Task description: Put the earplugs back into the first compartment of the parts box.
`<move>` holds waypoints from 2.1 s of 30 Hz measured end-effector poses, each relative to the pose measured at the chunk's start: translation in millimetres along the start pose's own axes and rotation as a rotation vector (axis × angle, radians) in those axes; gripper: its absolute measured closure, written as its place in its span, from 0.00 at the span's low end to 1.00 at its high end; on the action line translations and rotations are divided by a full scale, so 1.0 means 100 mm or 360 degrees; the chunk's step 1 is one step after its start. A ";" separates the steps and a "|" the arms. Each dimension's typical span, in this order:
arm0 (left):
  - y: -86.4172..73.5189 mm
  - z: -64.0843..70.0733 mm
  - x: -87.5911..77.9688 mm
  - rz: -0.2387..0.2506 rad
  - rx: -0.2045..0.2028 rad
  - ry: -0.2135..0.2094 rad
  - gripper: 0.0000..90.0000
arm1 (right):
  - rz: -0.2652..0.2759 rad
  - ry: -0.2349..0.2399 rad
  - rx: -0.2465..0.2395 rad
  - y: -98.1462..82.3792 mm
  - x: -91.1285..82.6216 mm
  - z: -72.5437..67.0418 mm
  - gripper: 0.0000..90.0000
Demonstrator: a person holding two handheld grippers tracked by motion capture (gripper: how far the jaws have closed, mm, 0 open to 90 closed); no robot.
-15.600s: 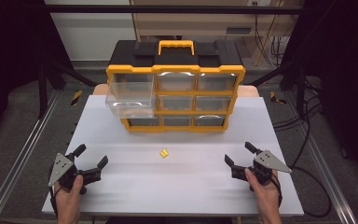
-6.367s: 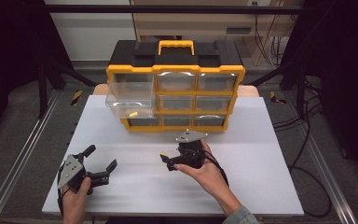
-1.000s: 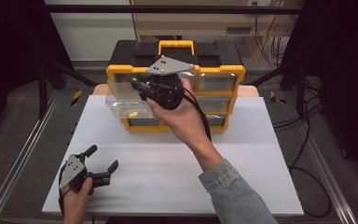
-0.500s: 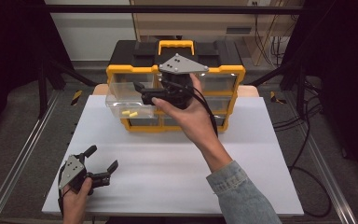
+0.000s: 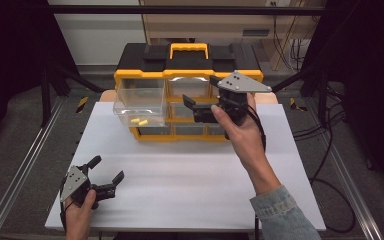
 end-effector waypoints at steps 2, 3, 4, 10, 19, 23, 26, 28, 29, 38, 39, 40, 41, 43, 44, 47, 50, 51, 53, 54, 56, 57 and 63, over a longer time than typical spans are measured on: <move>0.00 0.00 0.00 0.0001 0.0000 0.0003 0.01 | -0.0009 -0.0032 -0.0009 -0.08 -0.10 0.11 0.07; 0.00 0.00 -0.01 0.0003 0.0001 0.0003 0.01 | -0.0009 -0.0032 -0.0009 -0.08 -0.10 0.11 0.07; 0.00 0.00 -0.01 0.0003 0.0002 0.0005 0.01 | -0.0017 -0.0038 0.0001 -0.10 -0.13 0.14 0.07; 0.00 -0.02 -0.02 -0.0001 -0.0007 0.0007 0.01 | -0.0026 -0.0069 0.0033 -0.24 -0.29 0.30 0.06; 0.01 -0.04 -0.05 0.0009 -0.0018 0.0021 0.01 | -0.0058 -0.0134 0.0051 -0.47 -0.50 0.50 0.05; 0.01 -0.05 -0.06 0.0010 -0.0012 0.0025 0.01 | -0.0062 -0.0148 0.0059 -0.60 -0.64 0.59 0.05; 0.02 -0.06 -0.07 0.0017 -0.0009 0.0034 0.01 | -0.0054 -0.0162 0.0058 -0.66 -0.69 0.63 0.05; 0.02 -0.06 -0.08 0.0022 -0.0009 0.0041 0.01 | -0.0050 -0.0176 0.0060 -0.73 -0.74 0.66 0.05; 0.02 -0.07 -0.09 0.0028 -0.0010 0.0047 0.01 | -0.0040 -0.0186 0.0067 -0.80 -0.78 0.69 0.06; 0.04 -0.06 -0.11 0.0041 -0.0006 0.0048 0.01 | -0.0009 -0.0202 0.0066 -1.09 -0.95 0.76 0.08; 0.04 -0.06 -0.12 0.0043 -0.0003 0.0050 0.01 | -0.0008 -0.0208 0.0066 -1.12 -0.97 0.77 0.08; 0.04 -0.07 -0.12 0.0046 -0.0001 0.0053 0.01 | -0.0008 -0.0209 0.0078 -1.16 -0.99 0.79 0.08; 0.04 -0.07 -0.12 0.0052 -0.0004 0.0050 0.01 | -0.0008 -0.0214 0.0080 -1.19 -1.01 0.80 0.08; 0.04 -0.07 -0.12 0.0060 -0.0009 0.0045 0.01 | -0.0007 -0.0218 0.0095 -1.26 -1.05 0.82 0.08; 0.05 -0.07 -0.12 0.0063 -0.0007 0.0045 0.01 | -0.0008 -0.0219 0.0105 -1.30 -1.07 0.82 0.08; 0.05 -0.06 -0.13 0.0076 -0.0013 0.0035 0.01 | -0.0019 -0.0224 0.0110 -1.40 -1.11 0.84 0.08; 0.05 -0.06 -0.12 0.0070 -0.0013 0.0020 0.01 | -0.0036 -0.0225 0.0129 -1.57 -1.14 0.85 0.08; 0.05 -0.05 -0.12 0.0072 -0.0014 0.0013 0.01 | -0.0036 -0.0225 0.0129 -1.57 -1.14 0.85 0.08; 0.05 -0.05 -0.11 0.0076 -0.0011 0.0005 0.01 | -0.0056 -0.0231 0.0114 -1.66 -1.15 0.85 0.08; 0.05 -0.04 -0.11 0.0075 -0.0010 0.0000 0.01 | -0.0065 -0.0227 0.0117 -1.70 -1.16 0.84 0.08; 0.05 -0.04 -0.11 0.0077 -0.0006 -0.0013 0.01 | -0.0061 -0.0222 0.0125 -1.77 -1.17 0.83 0.08; 0.05 -0.03 -0.11 0.0078 -0.0004 -0.0017 0.01 | -0.0065 -0.0222 0.0123 -1.80 -1.17 0.83 0.08; 0.04 -0.02 -0.10 0.0074 -0.0001 -0.0038 0.01 | -0.0078 -0.0225 0.0145 -2.01 -1.20 0.83 0.08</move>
Point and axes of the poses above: each handheld gripper's, and its own axes: x roughly forward along the jaws, y roughly out of its top, z roughly to its right, the point moved 4 cm from there along x, roughly forward along the jaws, and after that the axes turned 6 degrees about -y, right-handed, at the moved point
